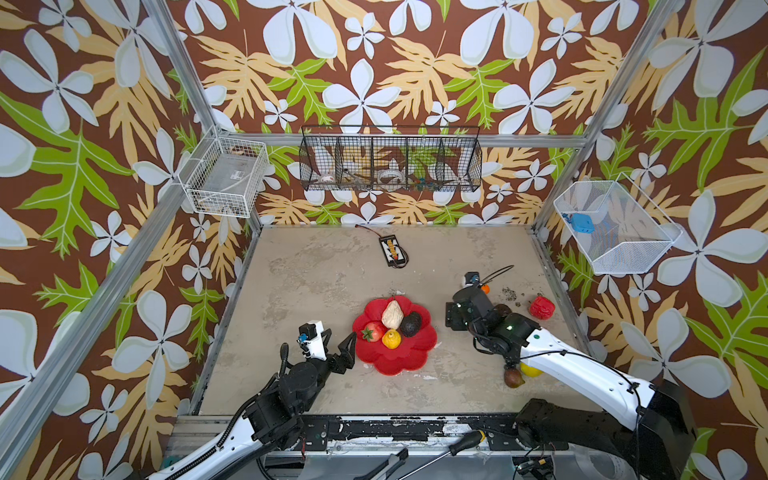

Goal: Place and organize the fake fruits in the fruit bowl
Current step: 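Raise the right gripper and move it back over the brown mangosteen, then lower the right gripper and grasp the brown mangosteen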

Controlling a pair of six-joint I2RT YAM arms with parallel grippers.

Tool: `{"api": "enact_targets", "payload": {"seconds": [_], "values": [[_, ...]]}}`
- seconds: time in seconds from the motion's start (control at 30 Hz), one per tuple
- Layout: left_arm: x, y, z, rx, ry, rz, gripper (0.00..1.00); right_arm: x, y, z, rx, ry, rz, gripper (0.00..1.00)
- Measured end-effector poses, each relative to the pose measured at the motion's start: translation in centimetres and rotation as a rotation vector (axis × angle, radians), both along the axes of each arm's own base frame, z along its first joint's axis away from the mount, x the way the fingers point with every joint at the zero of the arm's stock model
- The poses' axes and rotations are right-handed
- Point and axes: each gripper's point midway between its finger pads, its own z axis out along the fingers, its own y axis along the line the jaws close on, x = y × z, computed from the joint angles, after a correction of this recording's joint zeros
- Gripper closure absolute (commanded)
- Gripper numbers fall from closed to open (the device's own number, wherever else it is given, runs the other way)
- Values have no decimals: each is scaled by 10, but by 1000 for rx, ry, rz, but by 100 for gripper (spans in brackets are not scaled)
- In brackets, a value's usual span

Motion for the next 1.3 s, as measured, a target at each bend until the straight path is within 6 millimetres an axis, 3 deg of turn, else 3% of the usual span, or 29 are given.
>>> {"api": "enact_targets", "payload": {"seconds": [0.07, 0.23, 0.37, 0.73, 1.3], "values": [[0, 0, 0, 0, 0, 0, 16, 3, -34, -5, 19, 9, -98, 23], [0, 0, 0, 0, 0, -2, 16, 12, -80, -10, 58, 8, -237, 23], [0, -1, -1, 1, 2, -3, 16, 18, -116, -30, 59, 59, -334, 23], [0, -1, -1, 3, 3, -4, 16, 33, -135, -72, 77, 170, -362, 20], [-1, -1, 0, 0, 2, -8, 16, 35, -134, -110, 52, 268, -351, 20]]}}
